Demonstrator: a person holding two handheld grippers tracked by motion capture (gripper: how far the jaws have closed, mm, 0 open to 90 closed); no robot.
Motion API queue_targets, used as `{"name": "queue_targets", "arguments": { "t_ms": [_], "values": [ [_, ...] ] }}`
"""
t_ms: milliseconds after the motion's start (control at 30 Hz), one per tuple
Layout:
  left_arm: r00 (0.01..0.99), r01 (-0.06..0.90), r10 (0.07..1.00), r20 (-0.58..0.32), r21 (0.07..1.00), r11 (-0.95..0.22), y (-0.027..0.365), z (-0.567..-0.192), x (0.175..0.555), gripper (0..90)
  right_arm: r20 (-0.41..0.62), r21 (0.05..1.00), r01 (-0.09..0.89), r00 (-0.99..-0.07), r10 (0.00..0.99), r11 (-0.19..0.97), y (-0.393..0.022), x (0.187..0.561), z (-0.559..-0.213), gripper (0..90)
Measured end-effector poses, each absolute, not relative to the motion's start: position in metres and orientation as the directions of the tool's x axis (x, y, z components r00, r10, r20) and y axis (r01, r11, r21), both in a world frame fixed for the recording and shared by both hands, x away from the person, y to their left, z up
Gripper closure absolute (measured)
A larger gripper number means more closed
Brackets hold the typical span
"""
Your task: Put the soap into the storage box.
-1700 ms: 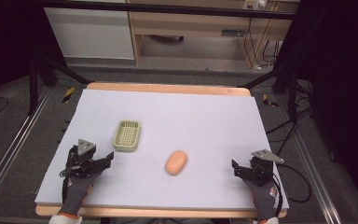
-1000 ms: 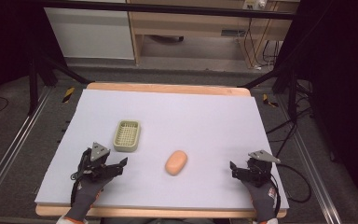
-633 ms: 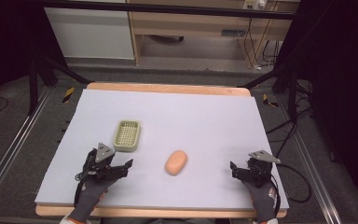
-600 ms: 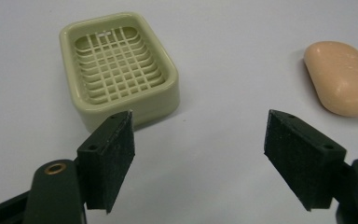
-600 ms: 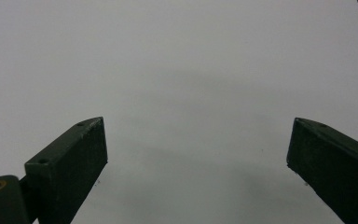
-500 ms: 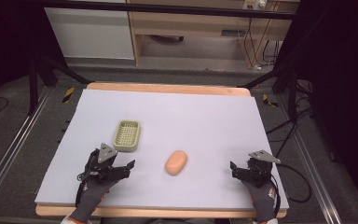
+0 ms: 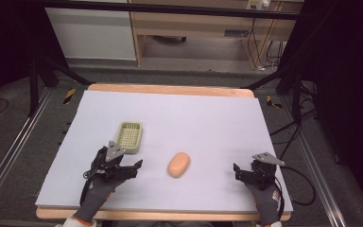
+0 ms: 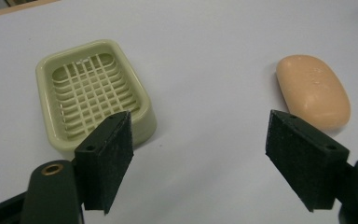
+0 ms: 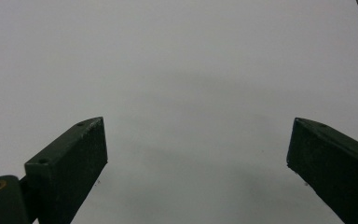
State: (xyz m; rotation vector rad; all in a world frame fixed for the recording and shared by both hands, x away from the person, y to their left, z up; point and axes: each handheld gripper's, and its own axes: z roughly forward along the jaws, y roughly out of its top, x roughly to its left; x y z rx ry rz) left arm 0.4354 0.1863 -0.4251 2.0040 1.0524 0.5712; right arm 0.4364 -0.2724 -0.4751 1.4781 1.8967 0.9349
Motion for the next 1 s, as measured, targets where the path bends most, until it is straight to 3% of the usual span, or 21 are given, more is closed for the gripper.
{"name": "queue_targets", "arguments": {
  "t_ms": [1000],
  "values": [
    [0.623,0.427,0.781,0.039,0.82,-0.382,0.139,-0.399,0.445,21.8,-0.013,0.793,0.588,-0.242,0.97,0.158,-0.272,0.435,-0.474,7.0]
  ]
}}
